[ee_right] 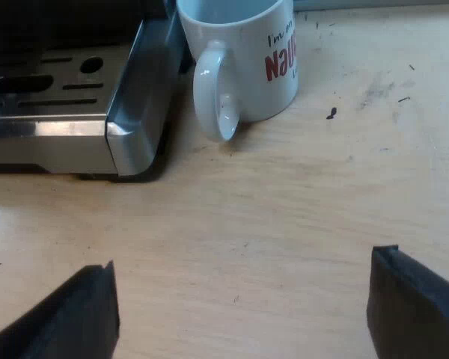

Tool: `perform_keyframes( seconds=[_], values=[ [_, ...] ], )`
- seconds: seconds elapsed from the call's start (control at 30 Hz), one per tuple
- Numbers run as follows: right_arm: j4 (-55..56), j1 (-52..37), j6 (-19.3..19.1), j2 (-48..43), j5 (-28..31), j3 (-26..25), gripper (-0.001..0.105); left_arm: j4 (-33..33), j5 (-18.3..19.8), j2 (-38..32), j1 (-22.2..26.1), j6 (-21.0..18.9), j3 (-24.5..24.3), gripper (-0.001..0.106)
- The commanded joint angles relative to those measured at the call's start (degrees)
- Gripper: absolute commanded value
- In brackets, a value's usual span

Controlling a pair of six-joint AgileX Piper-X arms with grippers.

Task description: Put the handle in the coffee machine

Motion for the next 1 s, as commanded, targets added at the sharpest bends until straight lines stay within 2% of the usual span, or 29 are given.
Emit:
perform_keyframes(
  seconds=[0.03, 0.4, 0.47, 1.0],
  values=[
    [0.4, 0.0, -0.5, -2.5, -0.5, -0.2, 0.070, -0.8, -0.4, -6.6, 0.1, -0.3, -0.2, 0.075],
    [0.4, 0.0, -0.2, -2.5, -0.5, -0.2, 0.070, -0.7, -0.1, -8.3, 0.1, -0.3, -0.2, 0.075],
    [0.4, 0.0, -0.2, -2.5, -0.5, -0.2, 0.070, -1.3, 1.1, -8.0, 0.1, -0.3, 0.1, 0.075],
    [0.4, 0.0, -0.2, -2.5, -0.5, -0.2, 0.070, -3.0, 1.2, -8.1, -0.1, -0.3, 0.9, 0.075]
  ],
)
